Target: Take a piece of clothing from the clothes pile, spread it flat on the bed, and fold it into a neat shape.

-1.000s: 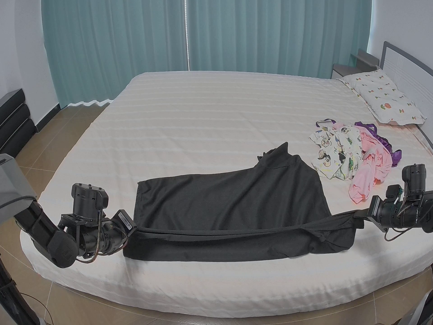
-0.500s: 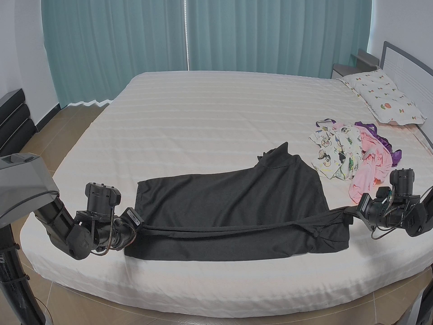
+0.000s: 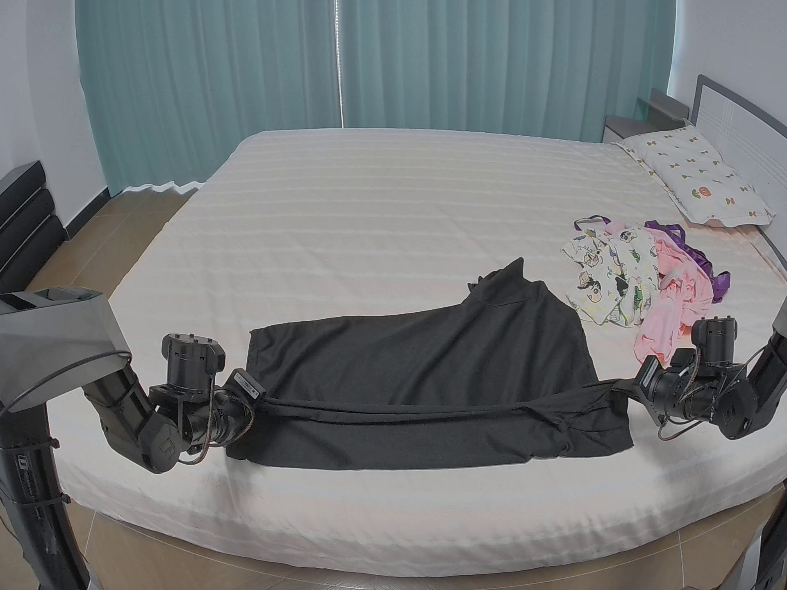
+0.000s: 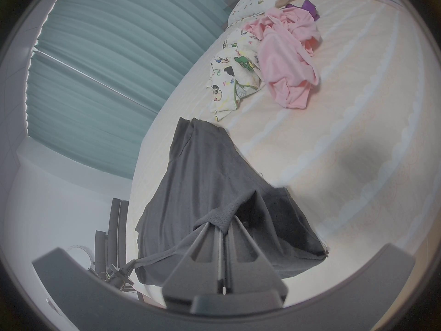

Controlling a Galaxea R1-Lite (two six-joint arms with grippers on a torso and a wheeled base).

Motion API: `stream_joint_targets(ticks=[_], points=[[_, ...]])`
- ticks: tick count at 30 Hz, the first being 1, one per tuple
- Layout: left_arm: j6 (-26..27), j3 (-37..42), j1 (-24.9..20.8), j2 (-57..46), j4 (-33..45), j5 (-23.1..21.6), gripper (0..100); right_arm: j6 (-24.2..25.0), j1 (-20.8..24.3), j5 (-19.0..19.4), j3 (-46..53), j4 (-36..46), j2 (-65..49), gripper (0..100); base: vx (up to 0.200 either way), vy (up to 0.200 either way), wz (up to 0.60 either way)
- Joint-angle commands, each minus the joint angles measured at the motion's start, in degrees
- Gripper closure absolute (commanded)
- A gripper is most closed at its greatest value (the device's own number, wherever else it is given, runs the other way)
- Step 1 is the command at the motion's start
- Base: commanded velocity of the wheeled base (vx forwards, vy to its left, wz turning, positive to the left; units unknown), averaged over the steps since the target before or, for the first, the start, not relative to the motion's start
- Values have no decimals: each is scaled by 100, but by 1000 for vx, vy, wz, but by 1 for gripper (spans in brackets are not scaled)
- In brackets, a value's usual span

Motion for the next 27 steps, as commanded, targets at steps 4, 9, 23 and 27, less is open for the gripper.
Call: stream_joint_targets(ticks=[4, 9, 23, 27], points=[[-46, 3, 2, 129, -22, -6, 0, -4, 41, 23, 108, 22, 15, 100, 0, 0, 0], [-213, 144, 29, -38, -22, -6, 0, -12, 41, 58, 266, 74, -275, 100, 0, 0, 0], [-239, 495, 609, -539, -5, -348, 0, -223, 24, 392, 47, 2034, -1092, 0, 0, 0, 0], [-230, 513, 617, -530, -5, -357, 0, -557, -152, 375, 3, 2034, -793, 0, 0, 0, 0]])
